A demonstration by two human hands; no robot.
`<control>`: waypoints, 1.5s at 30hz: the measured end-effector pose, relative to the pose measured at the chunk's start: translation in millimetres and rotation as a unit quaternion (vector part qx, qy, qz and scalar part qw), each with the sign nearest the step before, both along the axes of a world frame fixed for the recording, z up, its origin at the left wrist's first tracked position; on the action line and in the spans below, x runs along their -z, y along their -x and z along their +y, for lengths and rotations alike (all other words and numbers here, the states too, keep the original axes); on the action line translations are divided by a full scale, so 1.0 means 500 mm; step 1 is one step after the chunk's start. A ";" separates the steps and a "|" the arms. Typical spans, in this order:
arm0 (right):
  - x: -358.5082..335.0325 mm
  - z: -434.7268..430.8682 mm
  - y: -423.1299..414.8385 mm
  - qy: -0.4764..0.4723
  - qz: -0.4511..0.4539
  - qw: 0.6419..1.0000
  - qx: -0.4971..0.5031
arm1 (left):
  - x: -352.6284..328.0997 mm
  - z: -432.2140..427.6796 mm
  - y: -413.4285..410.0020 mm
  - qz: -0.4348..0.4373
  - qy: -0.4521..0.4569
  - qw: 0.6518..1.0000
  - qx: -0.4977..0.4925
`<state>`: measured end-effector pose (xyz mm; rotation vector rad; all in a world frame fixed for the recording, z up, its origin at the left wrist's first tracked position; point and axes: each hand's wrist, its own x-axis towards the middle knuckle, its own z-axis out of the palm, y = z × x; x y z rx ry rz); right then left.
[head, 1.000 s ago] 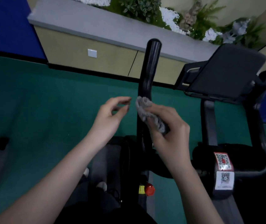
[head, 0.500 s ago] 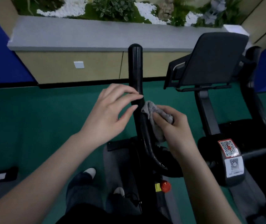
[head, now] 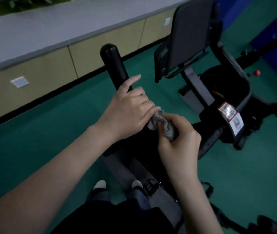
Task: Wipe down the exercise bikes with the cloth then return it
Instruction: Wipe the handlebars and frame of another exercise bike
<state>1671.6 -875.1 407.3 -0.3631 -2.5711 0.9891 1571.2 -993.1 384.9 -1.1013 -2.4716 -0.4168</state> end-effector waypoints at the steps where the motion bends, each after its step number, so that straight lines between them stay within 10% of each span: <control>1: 0.002 -0.008 -0.003 -0.014 0.005 1.000 0.009 | 0.001 0.000 0.002 0.005 -0.005 1.000 0.001; 19: 0.040 -0.061 -0.058 -0.074 0.088 0.971 0.211 | 0.031 0.002 0.013 0.058 -0.026 0.998 0.011; 37: 0.092 -0.057 -0.076 -0.101 0.175 0.975 0.092 | 0.033 0.014 0.010 0.040 -0.022 0.999 -0.027; 45: -0.001 0.041 -0.016 -0.022 -0.109 0.991 0.071 | 0.039 0.011 0.012 0.053 -0.030 0.998 -0.024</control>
